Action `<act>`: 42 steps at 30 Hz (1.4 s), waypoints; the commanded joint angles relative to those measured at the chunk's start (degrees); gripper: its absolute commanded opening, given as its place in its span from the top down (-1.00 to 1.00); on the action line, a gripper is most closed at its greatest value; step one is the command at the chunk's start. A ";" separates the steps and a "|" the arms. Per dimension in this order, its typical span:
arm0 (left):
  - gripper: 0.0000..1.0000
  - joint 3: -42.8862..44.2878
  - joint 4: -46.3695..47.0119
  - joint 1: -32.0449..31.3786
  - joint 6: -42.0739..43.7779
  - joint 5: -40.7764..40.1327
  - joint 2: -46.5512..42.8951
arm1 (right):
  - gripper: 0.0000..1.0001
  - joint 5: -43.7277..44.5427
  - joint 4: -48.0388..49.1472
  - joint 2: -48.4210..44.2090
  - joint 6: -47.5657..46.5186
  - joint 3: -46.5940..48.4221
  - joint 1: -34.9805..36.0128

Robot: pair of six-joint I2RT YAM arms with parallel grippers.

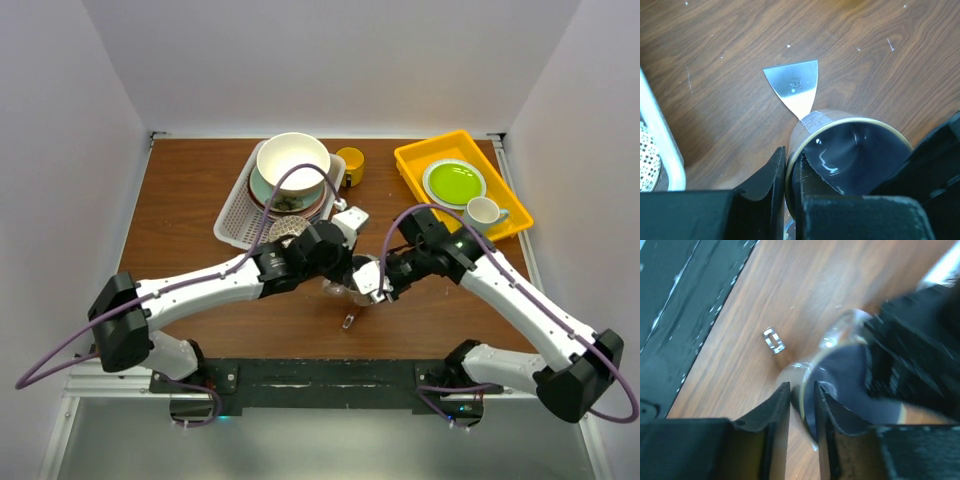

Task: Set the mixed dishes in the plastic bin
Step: Pick up the cup at the center of the board, then place the cup in the plastic bin.

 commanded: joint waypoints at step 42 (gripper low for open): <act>1.00 -8.70 12.49 38.07 9.53 -7.96 -19.85 | -0.50 -14.74 13.52 -10.84 13.23 -10.12 -23.56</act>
